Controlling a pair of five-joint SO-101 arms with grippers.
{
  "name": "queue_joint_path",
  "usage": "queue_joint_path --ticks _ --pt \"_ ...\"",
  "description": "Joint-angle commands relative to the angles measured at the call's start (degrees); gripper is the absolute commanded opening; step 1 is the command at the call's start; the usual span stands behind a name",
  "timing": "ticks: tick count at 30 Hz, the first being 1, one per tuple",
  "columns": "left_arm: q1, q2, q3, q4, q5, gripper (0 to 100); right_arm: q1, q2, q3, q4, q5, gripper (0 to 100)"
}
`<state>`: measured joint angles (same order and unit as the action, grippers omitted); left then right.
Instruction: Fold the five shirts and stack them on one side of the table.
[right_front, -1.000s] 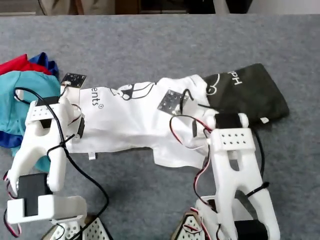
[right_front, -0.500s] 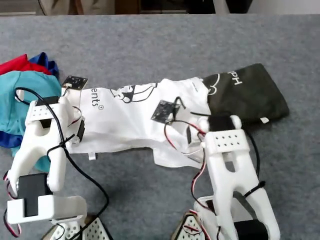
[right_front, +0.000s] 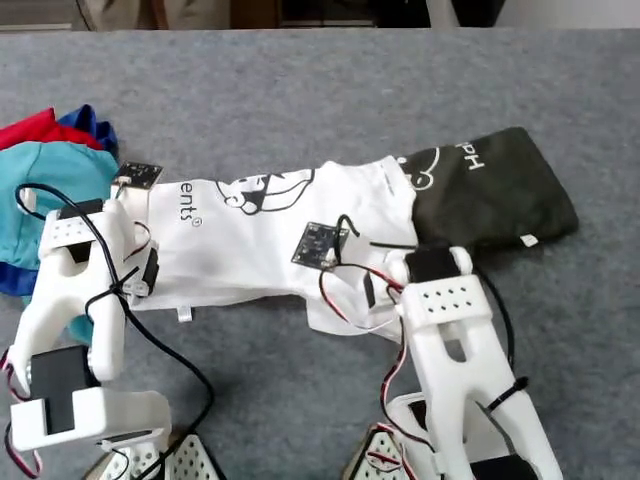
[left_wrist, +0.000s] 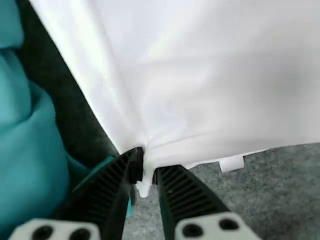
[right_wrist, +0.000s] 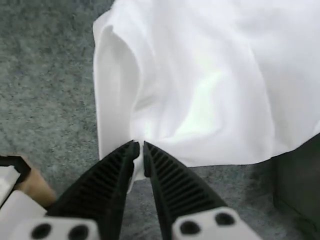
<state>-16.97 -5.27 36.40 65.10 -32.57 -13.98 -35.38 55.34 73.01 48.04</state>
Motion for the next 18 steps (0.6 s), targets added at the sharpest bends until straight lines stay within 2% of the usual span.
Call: queue_joint_path --ticks 1,4,8,10,12,15,16,18 --pt "0.53 -0.31 -0.7 -0.88 -0.35 2 -0.22 -1.19 0.92 -1.67 -0.18 0.2" --pt "0.7 -0.31 -0.7 -0.79 -1.14 2 -0.22 -1.27 0.66 -1.49 -0.26 0.2" --pt "0.35 -0.4 -0.79 2.37 -2.11 14 -0.22 -1.27 0.57 -1.41 -0.26 1.8" --pt "0.26 -0.4 -0.97 3.69 -3.87 15 -0.4 -1.27 0.31 0.7 -0.26 8.0" --pt "0.09 -0.4 -2.11 6.51 -6.33 15 -0.48 -1.27 -0.75 2.55 -0.26 18.9" --pt "0.09 -0.48 -6.59 11.6 -6.33 14 -0.4 -1.27 -3.12 5.27 2.11 33.1" --pt "0.09 -0.48 -8.7 13.71 -6.33 12 -0.22 -1.27 -4.18 6.42 2.73 35.3" --pt "0.09 -0.48 -13.36 18.46 -6.33 10 -0.13 -1.36 -6.64 8.62 3.08 33.5"
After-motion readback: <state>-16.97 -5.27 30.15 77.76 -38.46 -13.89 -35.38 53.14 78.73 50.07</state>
